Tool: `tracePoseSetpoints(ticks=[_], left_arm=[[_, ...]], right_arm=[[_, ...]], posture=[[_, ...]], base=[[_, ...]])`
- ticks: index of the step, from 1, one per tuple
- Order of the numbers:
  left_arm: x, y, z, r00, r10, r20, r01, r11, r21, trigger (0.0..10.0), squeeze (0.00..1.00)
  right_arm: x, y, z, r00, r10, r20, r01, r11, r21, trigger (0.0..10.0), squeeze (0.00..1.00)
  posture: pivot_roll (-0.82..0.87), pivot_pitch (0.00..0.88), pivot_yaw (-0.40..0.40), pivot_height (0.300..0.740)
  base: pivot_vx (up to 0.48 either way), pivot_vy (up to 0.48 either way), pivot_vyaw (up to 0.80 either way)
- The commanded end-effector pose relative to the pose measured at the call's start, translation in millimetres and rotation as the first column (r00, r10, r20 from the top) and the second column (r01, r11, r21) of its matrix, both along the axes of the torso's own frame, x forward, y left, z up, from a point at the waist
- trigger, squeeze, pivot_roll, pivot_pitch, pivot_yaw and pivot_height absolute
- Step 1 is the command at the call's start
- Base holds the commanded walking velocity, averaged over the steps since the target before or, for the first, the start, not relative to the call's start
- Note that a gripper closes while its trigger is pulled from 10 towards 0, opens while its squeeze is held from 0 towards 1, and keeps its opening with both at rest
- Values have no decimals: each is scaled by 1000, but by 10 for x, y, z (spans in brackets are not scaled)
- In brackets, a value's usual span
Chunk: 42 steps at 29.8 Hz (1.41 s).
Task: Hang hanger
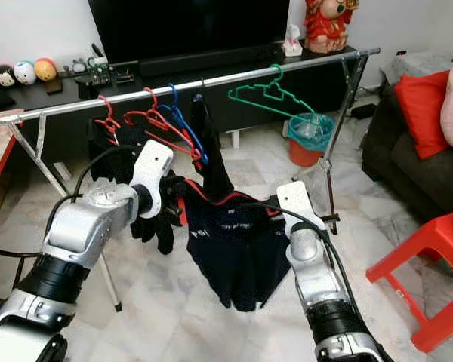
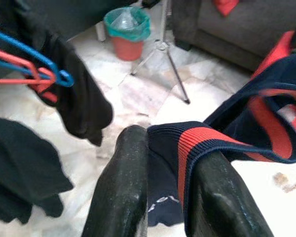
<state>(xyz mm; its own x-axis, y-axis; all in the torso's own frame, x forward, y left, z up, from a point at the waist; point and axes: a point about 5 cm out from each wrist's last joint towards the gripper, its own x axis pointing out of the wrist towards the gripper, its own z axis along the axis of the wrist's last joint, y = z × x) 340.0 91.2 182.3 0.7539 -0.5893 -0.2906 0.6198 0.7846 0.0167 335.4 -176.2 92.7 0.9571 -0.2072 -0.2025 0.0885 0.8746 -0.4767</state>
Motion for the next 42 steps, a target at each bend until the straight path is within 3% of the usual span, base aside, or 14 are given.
tracePoseSetpoints(ticks=[1, 5, 7, 14, 21, 24, 26, 30, 33, 36, 37, 38, 39, 42], left_arm=[[-18, 9, -64, 1000, -15, -2, 15, 999, 38, 10000, 1000], [-99, 15, -258, 994, -91, -58, 96, 991, 95, 10000, 1000], [-161, 34, -400, 987, -136, -85, 149, 973, 174, 10000, 1000], [-187, 199, -683, 989, -92, -113, 131, 903, 408, 10000, 1000], [-203, 314, -676, 986, -100, -132, 145, 905, 401, 10000, 1000], [-135, 458, -673, 996, -17, -90, 52, 912, 408, 10000, 1000], [15, 729, -618, 982, 186, 18, -182, 928, 327, 10000, 0], [86, 988, -637, 941, 326, 97, -340, 891, 303, 10000, 0], [49, 1183, -852, 897, 438, 65, -438, 857, 272, 10000, 0], [-21, 1223, -1042, 892, 452, 29, -439, 848, 296, 10000, 0], [-97, 1229, -1203, 892, 451, 5, -431, 848, 308, 10000, 0], [-97, 1229, -1203, 892, 451, 5, -431, 848, 308, 10000, 0], [-166, 1220, -1325, 885, 463, -44, -435, 858, 272, 10000, 0], [-221, 1212, -1445, 866, 490, -99, -464, 862, 204, 10000, 0]], right_arm=[[18, 55, 52, 1000, 22, 17, -22, 1000, 17, 0, 0], [18, 110, 45, 999, 47, 6, -47, 999, 26, 0, 0], [7, 137, 52, 998, 59, 6, -59, 998, 28, 0, 0], [-6, 151, 61, 998, 70, 3, -70, 997, 28, 0, 0], [4, 98, 105, 998, 63, 12, -63, 998, 15, 0, 0], [14, 49, 127, 999, 51, 19, -51, 999, 10, 0, 0], [12, -71, 157, 999, 15, 30, -15, 1000, -4, 0, 0], [1, -173, 126, 1000, -7, 22, 7, 1000, -13, 0, 0], [-47, -279, -55, 998, -49, -39, 50, 998, 28, 0, 0], [-75, -307, -153, 997, -51, -63, 53, 998, 23, 0, 0], [-113, -346, -272, 993, -67, -96, 71, 997, 43, 8941, 0], [-113, -346, -272, 993, -67, -96, 71, 997, 43, 8941, 0], [-165, -379, -411, 988, -71, -140, 79, 995, 55, 10000, 0], [-260, -399, -633, 975, -73, -210, 92, 993, 79, 10000, 0]], posture=[[77, 10, 68, 740], [77, 9, 69, 740], [76, 10, 70, 740], [72, 11, 72, 740], [69, 0, 77, 740], [60, 0, 81, 740], [55, 0, 81, 740], [55, 0, 79, 740], [58, 0, 79, 740], [55, 0, 78, 740], [63, 0, 75, 740], [63, 0, 75, 740], [70, 0, 69, 740], [77, 0, 68, 740]], base=[[0, 0, 0], [0, 0, 0], [0, 0, 0], [0, 0, 0], [0, 0, 0], [0, 0, 0], [0, 0, 0], [0, 0, 0], [0, 0, 0], [0, 0, 0], [0, 0, 0], [0, 0, 0], [0, 0, 0], [0, 0, 0]])
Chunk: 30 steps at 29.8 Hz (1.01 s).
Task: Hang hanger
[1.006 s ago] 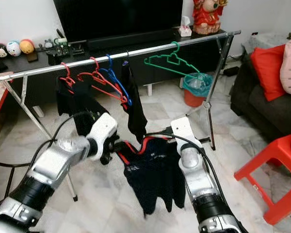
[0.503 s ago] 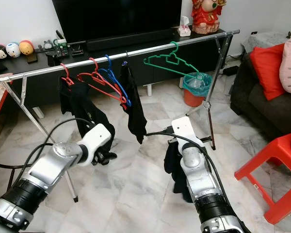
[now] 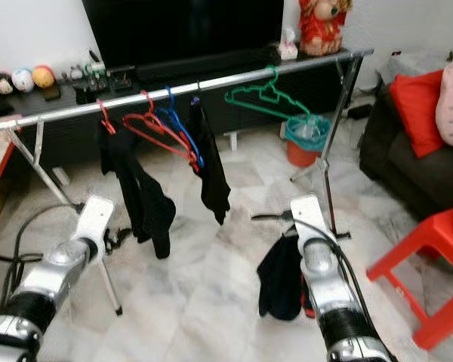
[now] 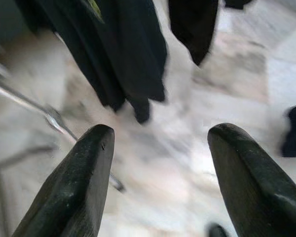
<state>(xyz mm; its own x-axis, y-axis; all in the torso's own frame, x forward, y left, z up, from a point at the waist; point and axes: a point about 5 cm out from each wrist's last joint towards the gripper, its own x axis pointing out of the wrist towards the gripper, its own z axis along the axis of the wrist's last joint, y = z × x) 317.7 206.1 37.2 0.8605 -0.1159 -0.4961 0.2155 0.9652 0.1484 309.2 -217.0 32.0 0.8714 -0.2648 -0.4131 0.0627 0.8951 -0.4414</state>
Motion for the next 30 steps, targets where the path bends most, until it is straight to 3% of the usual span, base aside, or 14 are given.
tracePoseSetpoints(ticks=[1, 3, 4, 8, 11, 20, 23, 25, 30], left_arm=[[-3, 66, -7, 999, 50, 9, -49, 998, -48, 10000, 0], [-25, 70, -50, 998, 60, 4, -60, 997, -56, 10000, 0], [-76, 88, -129, 997, 80, -23, -81, 995, -53, 10000, 0], [-175, 123, -269, 991, 99, -85, -101, 995, -16, 10000, 0], [-199, 141, -295, 991, 102, -86, -104, 994, -21, 10000, 0], [-355, 296, -409, 982, 143, -125, -150, 988, -44, 10000, 0], [-462, 414, -465, 976, 156, -152, -163, 986, -29, 10000, 0], [-609, 513, -558, 962, 187, -198, -192, 981, -8, 10000, 0], [-789, 516, -699, 946, 189, -264, -194, 981, 9, 10000, 0]], right_arm=[[-8, 9, -47, 1000, -8, 2, 7, 999, 35, 10000, 0], [-72, -4, -144, 999, -40, -24, 42, 996, 79, 10000, 0], [-188, -32, -287, 991, -110, -77, 120, 982, 149, 10000, 0], [-397, -5, -516, 972, -178, -150, 213, 941, 262, 10000, 0], [-496, 27, -615, 966, -185, -181, 231, 931, 283, 10000, 0], [-559, -11, -655, 962, -217, -164, 258, 918, 301, 10000, 0], [-611, -34, -688, 957, -233, -174, 277, 914, 297, 10000, 0], [-687, -48, -738, 951, -246, -188, 294, 909, 297, 10000, 0], [-879, -38, -864, 936, -271, -226, 334, 886, 321, 10000, 0]], posture=[[77, 0, 68, 740], [73, 0, 74, 740], [64, 0, 84, 740], [52, 0, 97, 740], [52, 0, 107, 740], [46, 0, 113, 740], [24, 0, 126, 740], [7, 0, 138, 740], [-19, 0, 140, 740]], base=[[0, 0, 0], [0, 0, 0], [0, 0, 0], [0, 0, 0], [0, 0, 0], [0, 0, 0], [0, 0, 0], [0, 0, 0], [0, 0, -480]])
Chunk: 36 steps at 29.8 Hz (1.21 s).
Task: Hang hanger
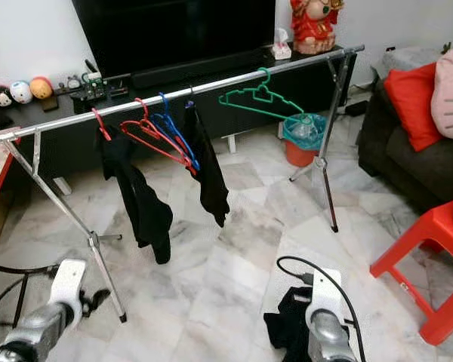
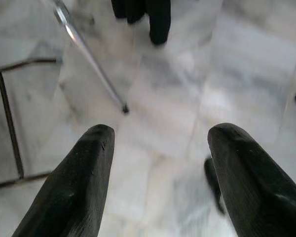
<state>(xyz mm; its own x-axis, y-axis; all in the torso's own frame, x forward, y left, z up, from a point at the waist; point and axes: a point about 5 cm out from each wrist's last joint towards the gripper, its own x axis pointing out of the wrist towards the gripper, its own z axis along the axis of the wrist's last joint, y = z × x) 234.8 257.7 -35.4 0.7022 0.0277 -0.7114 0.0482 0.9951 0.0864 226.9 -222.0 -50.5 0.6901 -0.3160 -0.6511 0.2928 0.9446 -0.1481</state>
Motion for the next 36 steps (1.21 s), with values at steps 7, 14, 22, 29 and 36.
tracePoseSetpoints(ticks=[7, 14, 22, 29, 36], left_arm=[[19, -239, -73, 998, -58, -26, 59, 998, 25, 10000, 0], [-22, -300, -116, 998, -56, -27, 56, 998, 19, 10000, 0], [-107, -303, -175, 992, -104, -77, 108, 993, 48, 10000, 0], [-92, -244, -151, 991, -110, -81, 117, 990, 79, 10000, 0], [-63, -284, -140, 990, -120, -67, 124, 990, 60, 10000, 0]], right_arm=[[-310, 118, -218, 994, -2, -112, 6, 999, 35, 10000, 0], [-365, 265, -271, 990, 50, -132, -44, 998, 50, 10000, 0], [-400, 331, -298, 989, 43, -143, -35, 998, 59, 10000, 0], [-488, 226, -321, 986, 53, -159, -50, 999, 23, 10000, 0], [-536, 200, -338, 986, 30, -164, -25, 999, 29, 10000, 0]], posture=[[1, 0, 104, 740], [24, 3, 102, 740], [-5, 0, 133, 740], [-21, 0, 130, 740], [-24, 0, 124, 740]], base=[[0, 0, -774], [0, 0, -516], [0, 0, 0], [0, 0, 0], [0, 0, 0]])
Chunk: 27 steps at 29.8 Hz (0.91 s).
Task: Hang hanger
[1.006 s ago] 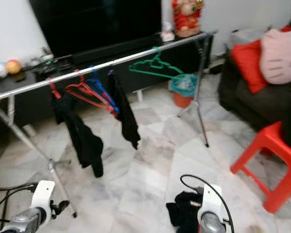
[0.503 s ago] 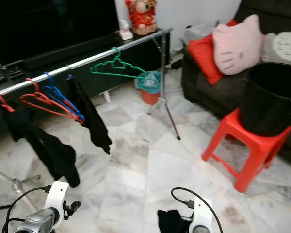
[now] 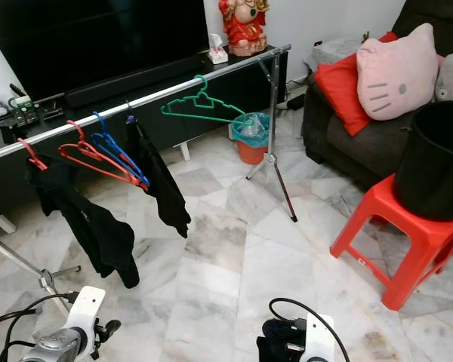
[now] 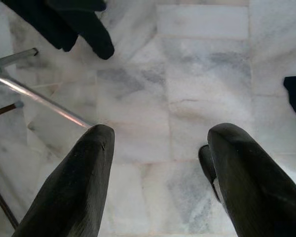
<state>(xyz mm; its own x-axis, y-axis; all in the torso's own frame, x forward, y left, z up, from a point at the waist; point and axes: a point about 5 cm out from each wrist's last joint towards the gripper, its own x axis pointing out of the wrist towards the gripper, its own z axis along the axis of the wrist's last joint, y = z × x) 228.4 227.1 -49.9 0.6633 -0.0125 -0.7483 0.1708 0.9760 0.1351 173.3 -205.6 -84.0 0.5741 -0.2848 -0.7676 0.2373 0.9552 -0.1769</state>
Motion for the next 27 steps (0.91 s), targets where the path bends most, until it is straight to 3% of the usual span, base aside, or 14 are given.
tracePoseSetpoints(ticks=[1, 6, 9, 27], left_arm=[[3, 16, 4, 1000, -5, -7, 5, 1000, 9, 10000, 0], [21, -13, 8, 1000, -10, -4, 11, 1000, 5, 10000, 0], [47, -36, 20, 1000, -12, 3, 12, 1000, 0, 10000, 0], [168, -82, 94, 999, -6, 42, 7, 1000, -21, 10000, 0]], right_arm=[[-7, 66, -10, 1000, -1, 8, 1, 1000, 10, 10000, 0], [19, 126, -8, 1000, -2, 15, 2, 999, 33, 10000, 0], [48, 126, 6, 1000, 6, 24, -6, 1000, 29, 10000, 0], [172, 86, 76, 998, 21, 60, -21, 1000, -2, 10000, 0]], posture=[[-25, 0, 120, 740], [-28, 0, 119, 740], [-26, 0, 115, 740], [-18, 0, 110, 740]], base=[[0, 0, 0], [301, 0, 0], [330, 0, -783], [329, 0, 0]])
